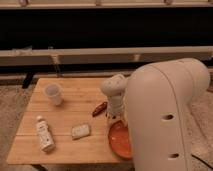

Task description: Push the ceramic bowl across the table

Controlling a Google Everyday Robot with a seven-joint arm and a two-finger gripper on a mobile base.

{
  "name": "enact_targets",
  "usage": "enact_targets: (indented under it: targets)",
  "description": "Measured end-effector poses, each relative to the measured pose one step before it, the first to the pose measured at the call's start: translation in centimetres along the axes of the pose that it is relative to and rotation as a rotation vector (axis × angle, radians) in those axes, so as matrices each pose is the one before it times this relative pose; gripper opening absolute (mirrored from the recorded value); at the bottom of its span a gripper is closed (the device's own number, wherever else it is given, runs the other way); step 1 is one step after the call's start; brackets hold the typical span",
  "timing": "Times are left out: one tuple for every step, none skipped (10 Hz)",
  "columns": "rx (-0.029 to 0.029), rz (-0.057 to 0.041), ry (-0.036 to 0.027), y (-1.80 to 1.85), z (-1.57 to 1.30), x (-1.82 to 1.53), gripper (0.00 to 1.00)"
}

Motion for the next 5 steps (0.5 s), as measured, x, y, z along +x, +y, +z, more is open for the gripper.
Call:
enact_targets:
  targets:
    - [0.00025,-0.00575,-0.00050,0.117,-0.161,-0.194,0.65]
    - [-0.00021,-0.00451,-0.00033,0.107,-0.123,-0.158,0.65]
    - [-0.00095,-0.00461,-0.00106,0.105,-0.156,-0.165,0.65]
    - [-0.00132,-0.00563,-0.00134,0.065,-0.132,-0.226,0.65]
    - [-0.00173,-0.00508,-0.00107,0.121,-0.153,-0.290,0.65]
